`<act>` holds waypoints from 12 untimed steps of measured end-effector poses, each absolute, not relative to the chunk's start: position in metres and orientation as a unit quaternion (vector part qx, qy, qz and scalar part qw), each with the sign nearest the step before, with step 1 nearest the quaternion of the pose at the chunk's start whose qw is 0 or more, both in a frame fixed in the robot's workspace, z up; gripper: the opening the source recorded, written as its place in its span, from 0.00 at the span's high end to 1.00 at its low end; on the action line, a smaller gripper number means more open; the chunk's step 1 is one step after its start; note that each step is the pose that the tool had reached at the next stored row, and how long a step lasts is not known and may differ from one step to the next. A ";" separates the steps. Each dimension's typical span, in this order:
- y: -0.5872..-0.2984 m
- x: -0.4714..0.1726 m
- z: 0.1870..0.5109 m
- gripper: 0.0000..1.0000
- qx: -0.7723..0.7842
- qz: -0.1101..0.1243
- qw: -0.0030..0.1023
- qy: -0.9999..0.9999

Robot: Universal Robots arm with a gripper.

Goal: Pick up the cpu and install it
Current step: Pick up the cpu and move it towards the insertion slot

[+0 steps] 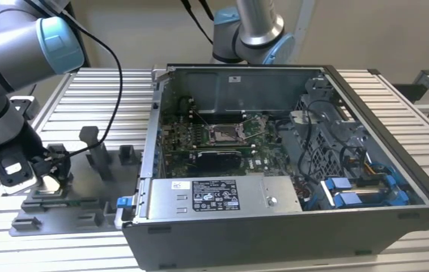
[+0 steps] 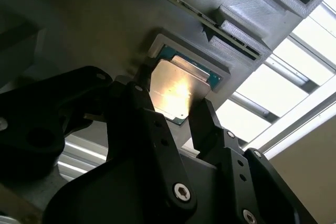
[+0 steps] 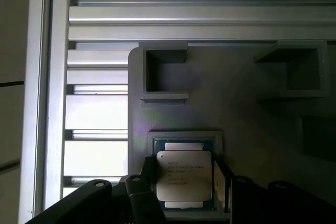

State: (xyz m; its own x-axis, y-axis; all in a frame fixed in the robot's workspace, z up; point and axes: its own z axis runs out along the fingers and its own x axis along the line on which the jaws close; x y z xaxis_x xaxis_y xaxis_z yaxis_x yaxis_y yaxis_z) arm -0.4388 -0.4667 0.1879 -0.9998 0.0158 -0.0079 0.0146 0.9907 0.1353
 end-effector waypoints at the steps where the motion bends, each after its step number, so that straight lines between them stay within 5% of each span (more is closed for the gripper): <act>1: -0.467 -0.439 0.190 1.00 0.008 0.068 0.004 0.998; 12: -0.467 -0.439 0.220 1.00 0.008 0.068 0.003 0.998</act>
